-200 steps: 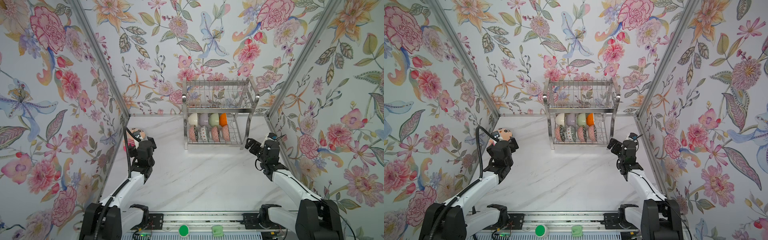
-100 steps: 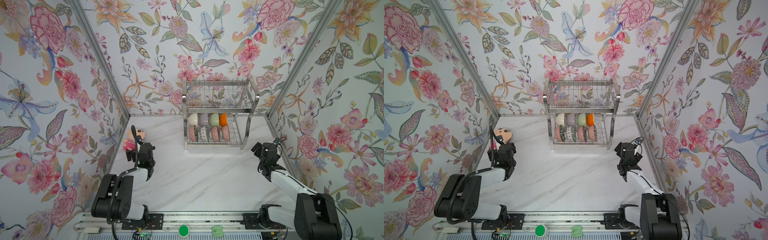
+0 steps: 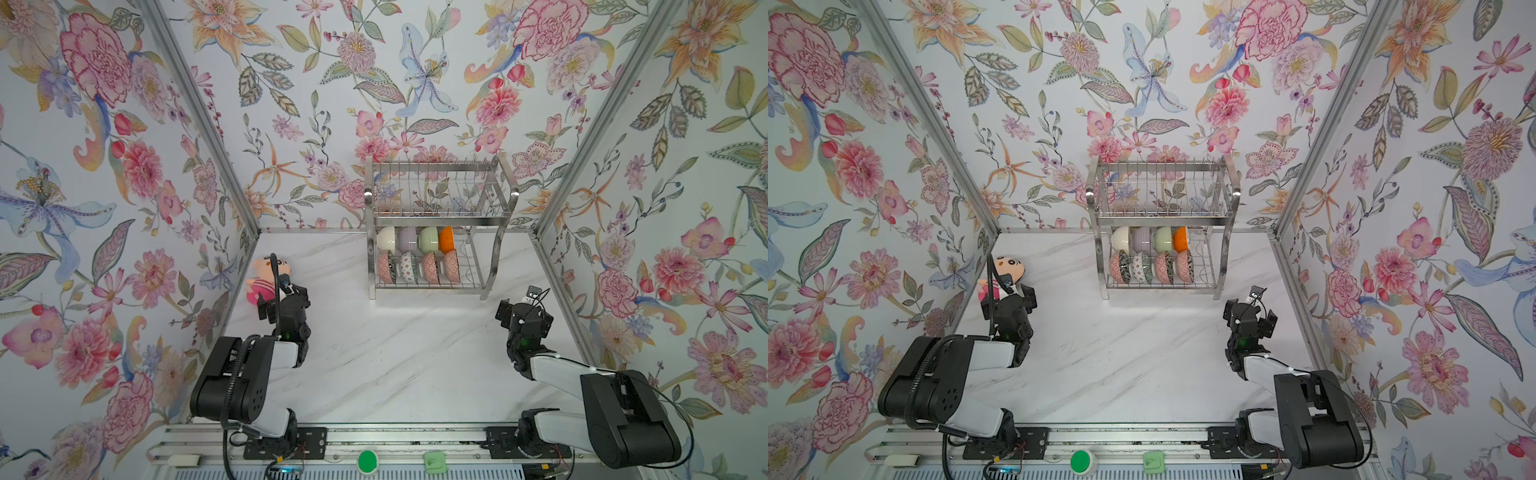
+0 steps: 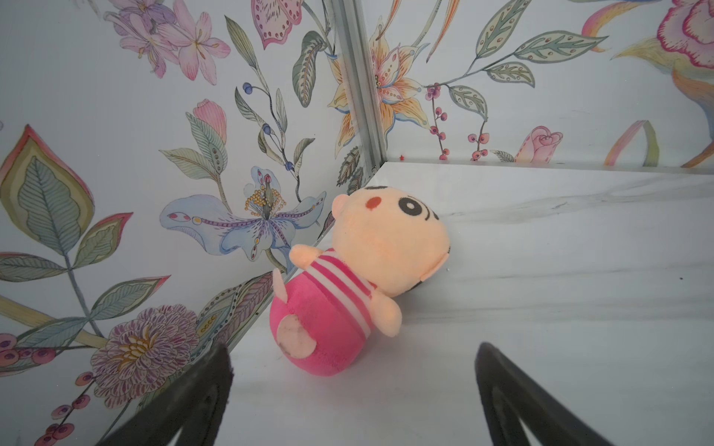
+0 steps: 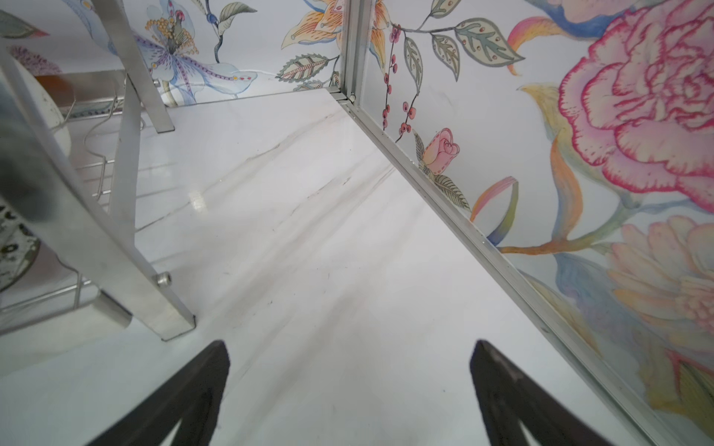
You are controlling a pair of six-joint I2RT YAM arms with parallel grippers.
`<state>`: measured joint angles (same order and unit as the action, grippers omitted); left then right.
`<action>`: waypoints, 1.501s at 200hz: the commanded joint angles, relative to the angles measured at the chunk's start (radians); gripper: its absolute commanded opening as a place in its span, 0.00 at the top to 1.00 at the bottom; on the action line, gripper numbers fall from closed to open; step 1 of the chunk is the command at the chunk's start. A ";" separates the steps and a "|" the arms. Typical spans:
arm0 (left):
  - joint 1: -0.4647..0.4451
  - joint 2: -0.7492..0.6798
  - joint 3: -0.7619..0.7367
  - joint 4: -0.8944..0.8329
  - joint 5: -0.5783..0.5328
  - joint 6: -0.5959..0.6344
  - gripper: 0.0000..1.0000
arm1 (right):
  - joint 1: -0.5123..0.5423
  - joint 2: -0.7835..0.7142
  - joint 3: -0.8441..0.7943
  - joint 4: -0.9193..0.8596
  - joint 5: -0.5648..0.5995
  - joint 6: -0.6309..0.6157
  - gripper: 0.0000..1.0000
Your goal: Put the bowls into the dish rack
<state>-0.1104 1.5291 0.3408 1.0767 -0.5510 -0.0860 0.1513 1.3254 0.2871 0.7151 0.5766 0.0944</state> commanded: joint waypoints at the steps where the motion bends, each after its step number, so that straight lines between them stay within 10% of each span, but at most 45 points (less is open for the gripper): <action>1: -0.008 -0.032 -0.072 0.171 0.037 0.032 0.01 | 0.024 0.028 -0.004 0.214 0.045 -0.118 0.01; 80: -0.007 -0.015 -0.073 0.185 0.114 0.053 0.01 | 0.080 0.195 -0.080 0.609 0.038 -0.221 0.01; 109: -0.020 0.083 -0.216 0.531 0.160 0.094 0.01 | 0.102 0.207 -0.089 0.645 0.049 -0.247 0.01; 188: -0.036 0.067 -0.174 0.424 0.142 0.101 0.01 | 0.115 0.252 -0.185 0.875 -0.001 -0.273 0.01; 225: -0.035 0.068 -0.174 0.427 0.141 0.101 0.01 | 0.070 0.224 -0.162 0.780 -0.083 -0.242 0.01; 248: -0.035 0.068 -0.172 0.427 0.141 0.102 0.01 | -0.095 0.218 -0.055 0.502 -0.336 -0.099 0.01; 300: -0.036 0.068 -0.173 0.426 0.141 0.101 0.01 | -0.084 0.229 -0.013 0.443 -0.293 -0.102 0.01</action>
<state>-0.1436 1.6028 0.1581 1.4612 -0.4213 0.0048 0.0593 1.5482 0.2745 1.2076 0.3172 -0.0341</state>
